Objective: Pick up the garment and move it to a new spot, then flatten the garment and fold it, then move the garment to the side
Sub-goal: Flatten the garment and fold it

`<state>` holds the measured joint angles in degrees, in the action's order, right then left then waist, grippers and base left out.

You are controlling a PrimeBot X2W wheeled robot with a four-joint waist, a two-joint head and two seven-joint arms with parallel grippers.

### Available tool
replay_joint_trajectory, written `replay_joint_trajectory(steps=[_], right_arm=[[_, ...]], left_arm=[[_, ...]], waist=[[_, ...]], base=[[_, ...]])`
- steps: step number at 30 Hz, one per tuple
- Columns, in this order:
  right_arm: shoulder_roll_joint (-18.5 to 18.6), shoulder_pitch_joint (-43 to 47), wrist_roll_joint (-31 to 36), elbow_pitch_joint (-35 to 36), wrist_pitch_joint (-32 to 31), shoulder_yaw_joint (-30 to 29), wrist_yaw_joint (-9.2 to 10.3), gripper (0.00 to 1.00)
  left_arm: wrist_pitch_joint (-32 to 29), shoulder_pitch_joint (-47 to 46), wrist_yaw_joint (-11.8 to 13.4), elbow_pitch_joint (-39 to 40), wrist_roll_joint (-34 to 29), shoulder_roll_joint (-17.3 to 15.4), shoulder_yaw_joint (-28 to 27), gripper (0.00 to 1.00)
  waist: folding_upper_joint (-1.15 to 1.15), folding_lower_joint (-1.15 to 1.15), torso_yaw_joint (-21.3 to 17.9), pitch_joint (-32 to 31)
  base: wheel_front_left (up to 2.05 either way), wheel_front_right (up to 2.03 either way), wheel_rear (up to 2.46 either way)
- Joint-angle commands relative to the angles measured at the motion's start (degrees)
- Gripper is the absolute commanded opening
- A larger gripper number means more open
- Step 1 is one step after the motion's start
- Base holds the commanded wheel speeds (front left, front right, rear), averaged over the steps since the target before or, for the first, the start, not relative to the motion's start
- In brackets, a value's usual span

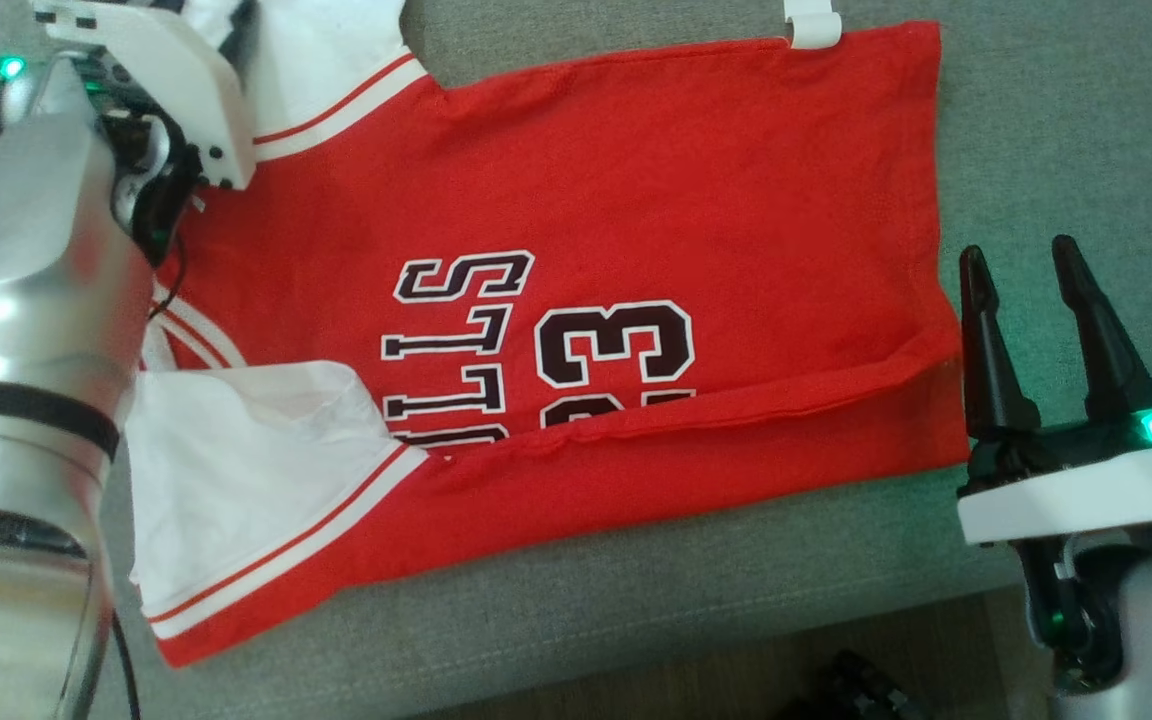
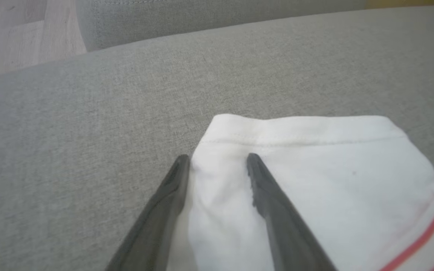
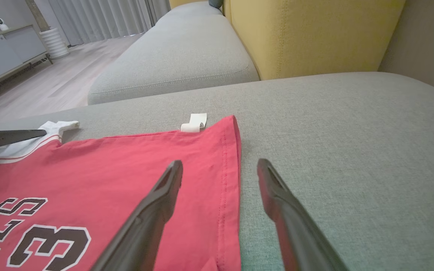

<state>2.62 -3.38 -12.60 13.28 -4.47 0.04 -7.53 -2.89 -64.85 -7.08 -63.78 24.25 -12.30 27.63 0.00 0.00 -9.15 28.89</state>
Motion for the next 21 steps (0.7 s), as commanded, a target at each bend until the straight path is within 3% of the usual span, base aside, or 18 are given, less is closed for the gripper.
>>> replay_joint_trajectory(steps=[1,3,4,12,21], right_arm=[[0.26,-0.34,-0.32,1.60,0.42,0.92,0.04,1.00],[0.26,-0.71,-0.74,1.34,0.30,0.97,0.04,1.00],[0.26,-0.92,-0.87,1.27,0.23,1.04,0.04,1.00],[0.59,-7.74,-0.61,-2.11,-2.10,0.36,0.04,1.00],[5.98,-25.11,-5.05,-21.17,-6.31,-0.35,0.04,1.00]], left_arm=[[-0.62,-0.62,-0.07,-0.85,-0.71,-2.00,-0.03,0.63],[-0.49,-1.12,-0.13,-2.20,-1.03,-1.98,0.71,0.28],[-0.41,-1.29,-0.16,-2.83,-1.23,-1.93,1.13,0.00],[5.43,-3.07,-0.32,-4.36,-1.22,-1.22,2.63,0.00],[9.73,-5.14,-0.39,-3.04,1.01,0.35,5.07,0.00]], waist=[[0.00,0.00,0.06,0.03],[0.00,0.00,0.04,0.04],[0.00,0.00,0.04,0.03],[0.00,0.00,0.72,-0.13],[0.00,0.00,3.46,0.02]], base=[[0.00,0.00,0.00],[0.00,0.00,0.00],[0.00,0.00,0.00],[0.00,0.00,0.00],[0.00,0.00,0.00]])
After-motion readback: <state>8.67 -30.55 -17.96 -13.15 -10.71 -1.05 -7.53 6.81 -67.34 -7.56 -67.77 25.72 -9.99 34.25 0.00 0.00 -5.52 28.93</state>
